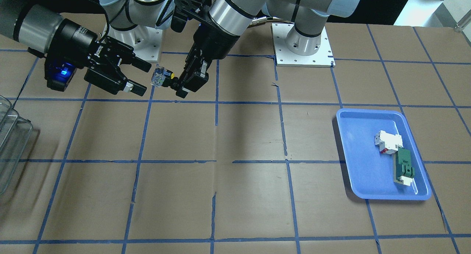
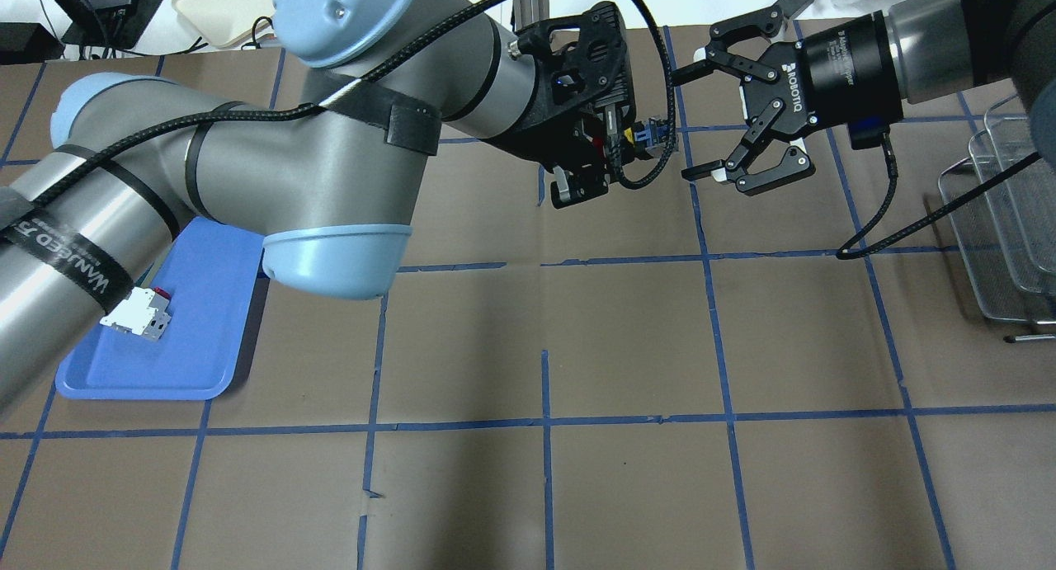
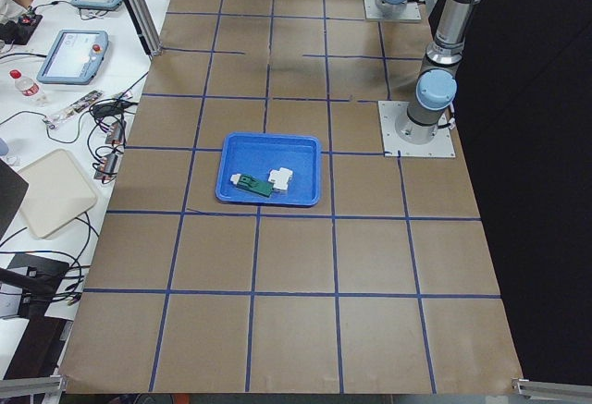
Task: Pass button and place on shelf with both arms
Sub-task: 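Close the right gripper on the button held by the left gripper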
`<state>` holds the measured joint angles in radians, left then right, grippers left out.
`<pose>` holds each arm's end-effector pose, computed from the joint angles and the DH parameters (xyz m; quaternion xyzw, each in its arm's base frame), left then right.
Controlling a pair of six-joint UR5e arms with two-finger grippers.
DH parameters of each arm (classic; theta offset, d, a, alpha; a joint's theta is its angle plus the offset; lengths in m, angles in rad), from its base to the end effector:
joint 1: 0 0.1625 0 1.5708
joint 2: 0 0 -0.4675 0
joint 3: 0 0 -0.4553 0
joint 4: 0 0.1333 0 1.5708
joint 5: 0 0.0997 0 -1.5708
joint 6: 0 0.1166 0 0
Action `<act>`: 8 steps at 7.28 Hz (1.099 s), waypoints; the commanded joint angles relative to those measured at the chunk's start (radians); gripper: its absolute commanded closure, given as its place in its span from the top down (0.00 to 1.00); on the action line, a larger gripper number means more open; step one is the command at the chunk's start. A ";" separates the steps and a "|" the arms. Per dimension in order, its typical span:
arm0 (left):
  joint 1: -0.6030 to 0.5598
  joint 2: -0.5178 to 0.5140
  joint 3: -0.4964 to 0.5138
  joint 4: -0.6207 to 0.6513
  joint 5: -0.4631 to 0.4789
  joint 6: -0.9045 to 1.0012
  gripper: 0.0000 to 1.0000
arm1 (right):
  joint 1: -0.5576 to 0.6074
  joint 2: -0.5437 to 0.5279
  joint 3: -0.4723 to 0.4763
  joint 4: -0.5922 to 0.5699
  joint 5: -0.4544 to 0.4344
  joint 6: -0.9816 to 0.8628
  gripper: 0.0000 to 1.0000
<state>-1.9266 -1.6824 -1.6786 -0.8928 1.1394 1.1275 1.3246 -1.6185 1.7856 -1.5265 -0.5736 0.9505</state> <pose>-0.3911 -0.5297 0.4772 -0.6785 -0.6686 0.2841 0.1095 0.0998 -0.5518 0.4710 0.5336 0.6932 0.2510 0.4144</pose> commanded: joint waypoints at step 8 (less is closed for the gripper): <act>0.000 0.009 -0.001 -0.008 -0.003 0.000 0.00 | 0.019 0.000 0.033 0.012 0.057 0.010 0.99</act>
<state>-1.9267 -1.6728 -1.6797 -0.9004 1.1371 1.1274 1.3437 -1.6160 1.8008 -1.5159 -0.5196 0.9592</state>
